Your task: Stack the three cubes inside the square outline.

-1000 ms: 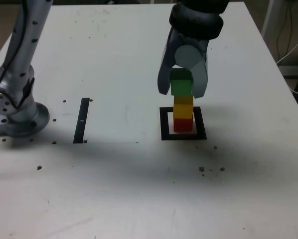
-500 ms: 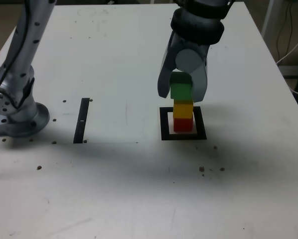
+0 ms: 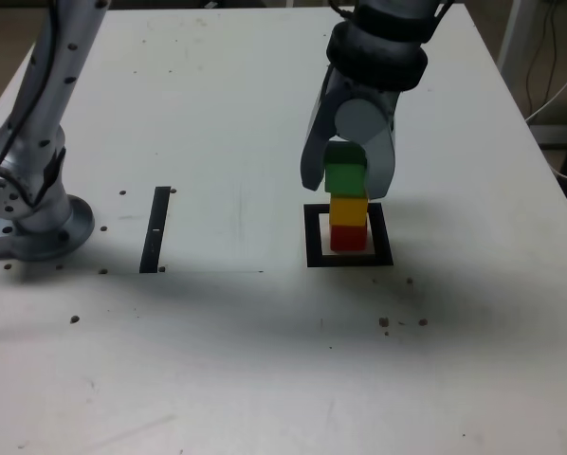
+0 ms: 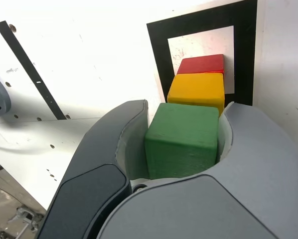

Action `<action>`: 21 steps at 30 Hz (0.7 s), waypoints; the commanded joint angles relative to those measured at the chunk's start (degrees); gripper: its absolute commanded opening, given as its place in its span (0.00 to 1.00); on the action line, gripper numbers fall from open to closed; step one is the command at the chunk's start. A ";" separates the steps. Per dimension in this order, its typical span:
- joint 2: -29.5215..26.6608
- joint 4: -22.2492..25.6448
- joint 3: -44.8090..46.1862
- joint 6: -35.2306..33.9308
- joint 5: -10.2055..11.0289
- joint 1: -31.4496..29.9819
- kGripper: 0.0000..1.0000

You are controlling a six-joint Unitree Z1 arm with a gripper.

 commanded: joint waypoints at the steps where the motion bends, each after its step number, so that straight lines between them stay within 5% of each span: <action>1: 0.33 0.35 0.26 0.43 -0.20 -0.17 0.82; 5: 0.33 0.23 0.47 0.62 -0.29 -0.18 0.94; 21: -1.82 0.39 0.25 0.62 0.55 -0.18 0.97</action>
